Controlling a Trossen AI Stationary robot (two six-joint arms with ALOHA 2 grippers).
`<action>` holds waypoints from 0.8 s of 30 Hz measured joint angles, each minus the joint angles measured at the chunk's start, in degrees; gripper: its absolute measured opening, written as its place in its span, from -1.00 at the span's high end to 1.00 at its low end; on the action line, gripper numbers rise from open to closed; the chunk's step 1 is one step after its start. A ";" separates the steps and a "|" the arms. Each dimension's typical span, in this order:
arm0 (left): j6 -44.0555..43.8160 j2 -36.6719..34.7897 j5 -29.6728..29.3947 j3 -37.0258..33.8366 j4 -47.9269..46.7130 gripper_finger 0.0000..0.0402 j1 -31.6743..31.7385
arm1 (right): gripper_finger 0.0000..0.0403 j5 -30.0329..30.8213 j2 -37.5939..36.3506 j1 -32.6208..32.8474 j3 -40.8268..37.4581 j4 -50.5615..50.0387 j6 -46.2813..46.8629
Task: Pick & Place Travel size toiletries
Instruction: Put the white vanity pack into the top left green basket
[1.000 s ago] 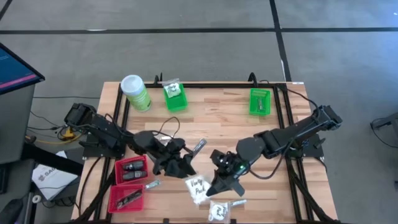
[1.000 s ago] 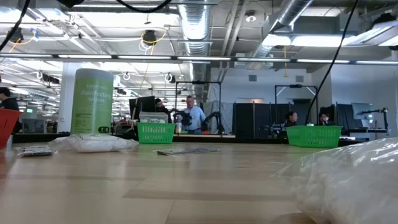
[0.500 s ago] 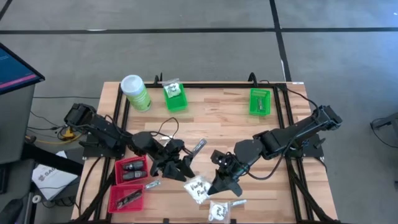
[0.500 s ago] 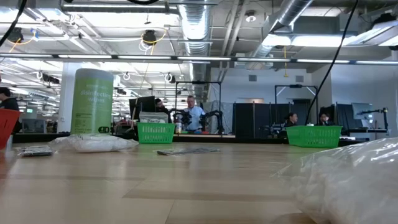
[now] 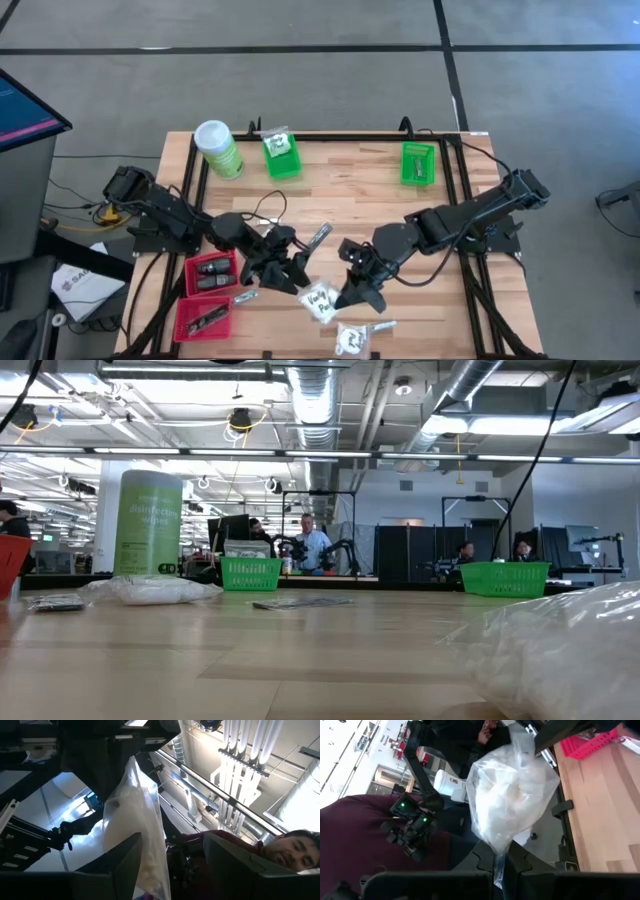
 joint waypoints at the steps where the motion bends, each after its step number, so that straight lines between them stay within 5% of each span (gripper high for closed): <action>1: 0.02 0.00 0.00 0.00 -0.09 -0.04 0.00 | 1.00 -0.04 0.00 -0.16 0.00 0.02 0.00; 24: 7.03 0.00 -2.01 0.02 -6.86 -0.04 3.72 | 1.00 -0.24 0.02 -0.68 0.00 4.59 -0.15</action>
